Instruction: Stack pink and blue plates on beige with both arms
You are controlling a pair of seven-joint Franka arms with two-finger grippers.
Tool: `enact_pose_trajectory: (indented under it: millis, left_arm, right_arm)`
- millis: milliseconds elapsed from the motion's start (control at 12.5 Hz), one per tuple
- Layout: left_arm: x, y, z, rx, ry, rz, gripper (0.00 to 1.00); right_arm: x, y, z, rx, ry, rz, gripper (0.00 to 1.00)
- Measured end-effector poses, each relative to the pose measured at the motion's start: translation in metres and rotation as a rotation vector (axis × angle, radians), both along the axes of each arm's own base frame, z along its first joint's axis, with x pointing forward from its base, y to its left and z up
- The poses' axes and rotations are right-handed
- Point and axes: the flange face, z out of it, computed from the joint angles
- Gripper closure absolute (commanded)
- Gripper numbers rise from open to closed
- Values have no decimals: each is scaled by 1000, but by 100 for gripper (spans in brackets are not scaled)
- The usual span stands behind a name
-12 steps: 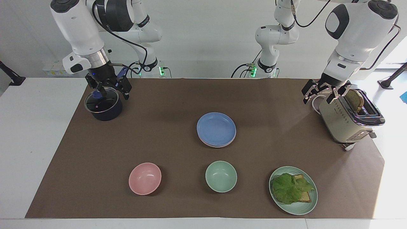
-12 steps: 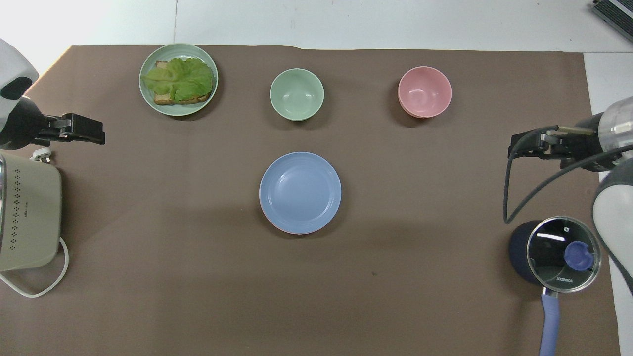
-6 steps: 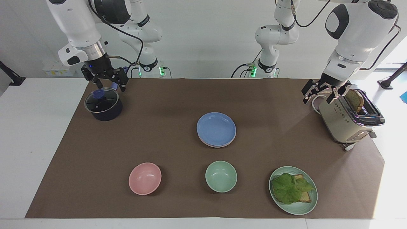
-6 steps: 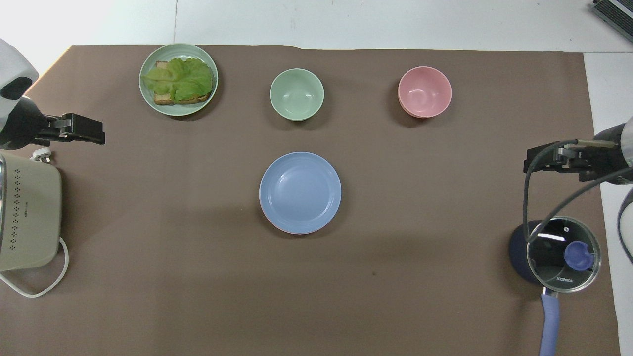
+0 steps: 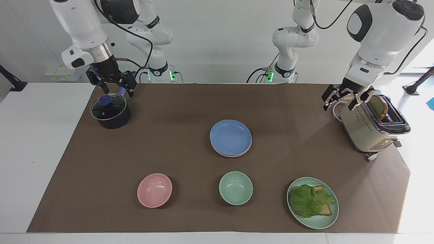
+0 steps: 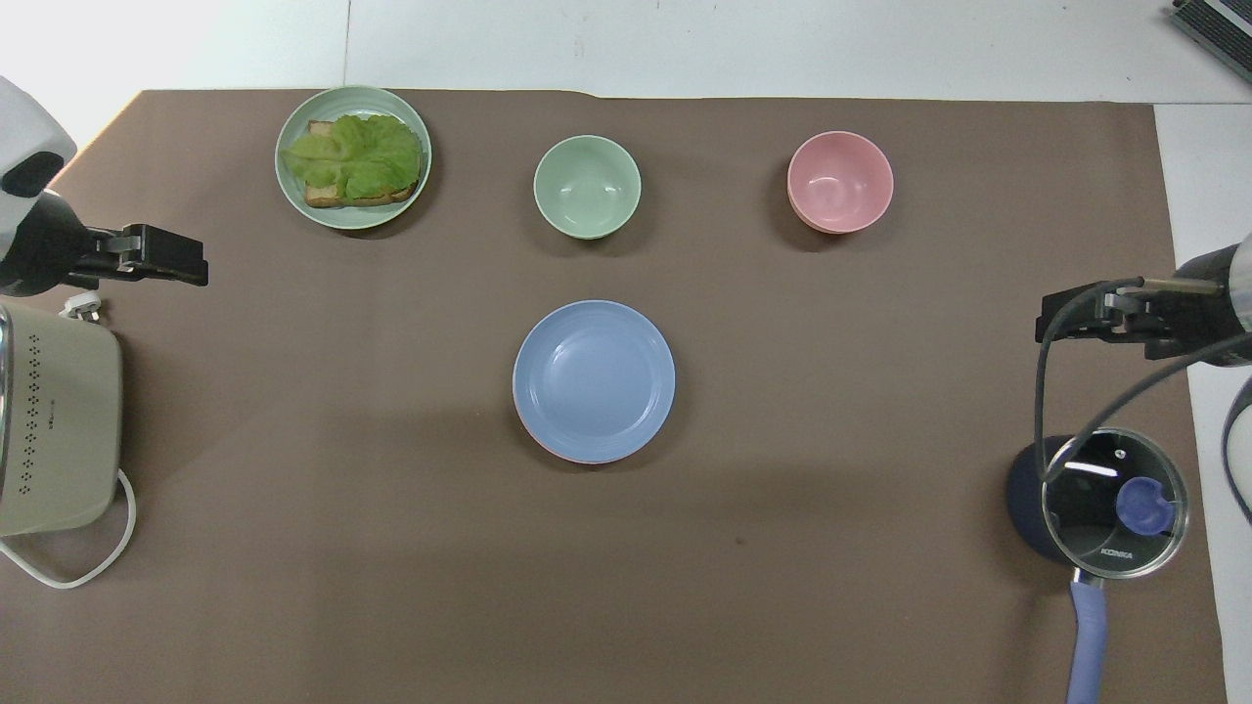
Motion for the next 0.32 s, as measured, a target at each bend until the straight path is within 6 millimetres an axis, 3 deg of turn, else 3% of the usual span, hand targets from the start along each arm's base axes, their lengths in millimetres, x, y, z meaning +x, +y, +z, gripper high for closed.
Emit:
enact_pose_trajectory:
  millis: [321]
  left_arm:
    - [0, 0, 0, 0, 0, 0, 0]
  right_arm:
    - [-2, 6, 0, 0, 8, 12, 0]
